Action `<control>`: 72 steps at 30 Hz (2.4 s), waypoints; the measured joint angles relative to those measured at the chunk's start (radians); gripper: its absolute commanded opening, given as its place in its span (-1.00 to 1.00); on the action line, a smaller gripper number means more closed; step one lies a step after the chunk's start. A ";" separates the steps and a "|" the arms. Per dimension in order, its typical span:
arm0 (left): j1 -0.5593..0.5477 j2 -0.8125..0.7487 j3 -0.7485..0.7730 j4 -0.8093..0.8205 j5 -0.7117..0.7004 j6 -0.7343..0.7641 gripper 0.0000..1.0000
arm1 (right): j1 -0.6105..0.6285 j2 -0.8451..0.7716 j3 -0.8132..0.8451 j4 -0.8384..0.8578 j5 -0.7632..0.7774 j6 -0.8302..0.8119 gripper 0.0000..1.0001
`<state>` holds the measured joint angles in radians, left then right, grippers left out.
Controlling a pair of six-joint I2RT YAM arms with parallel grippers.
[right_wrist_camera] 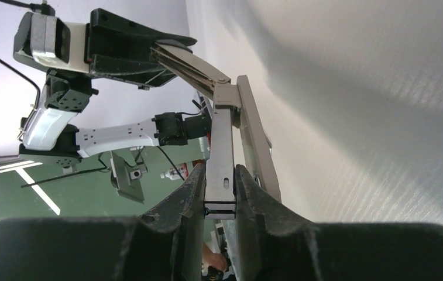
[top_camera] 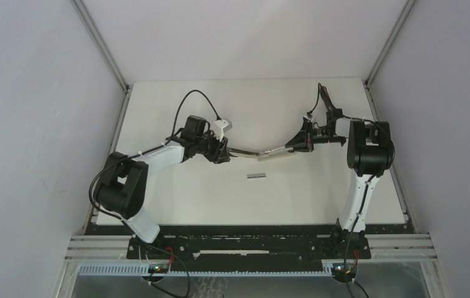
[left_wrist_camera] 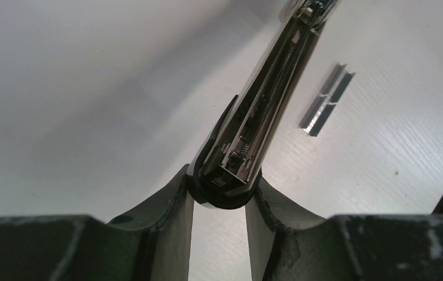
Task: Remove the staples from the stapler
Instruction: Unload the staple at the center of the board.
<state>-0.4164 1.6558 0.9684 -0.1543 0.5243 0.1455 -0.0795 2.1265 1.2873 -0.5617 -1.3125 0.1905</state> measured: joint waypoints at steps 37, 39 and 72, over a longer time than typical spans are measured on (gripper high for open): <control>-0.045 -0.002 0.003 0.051 0.068 -0.022 0.89 | -0.035 -0.006 0.044 -0.103 0.019 -0.162 -0.77; -0.045 0.012 0.056 0.002 0.123 0.003 0.89 | -0.029 -0.006 0.058 -0.127 0.021 -0.190 -0.77; -0.114 0.623 0.823 -0.607 0.613 0.226 0.58 | 0.048 -0.006 0.180 -0.481 -0.026 -0.541 -0.77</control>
<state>-0.5301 2.2787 1.7912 -0.7609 1.1374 0.3714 -0.0319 2.1204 1.4677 -1.0428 -1.3380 -0.3504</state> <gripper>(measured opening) 0.813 0.203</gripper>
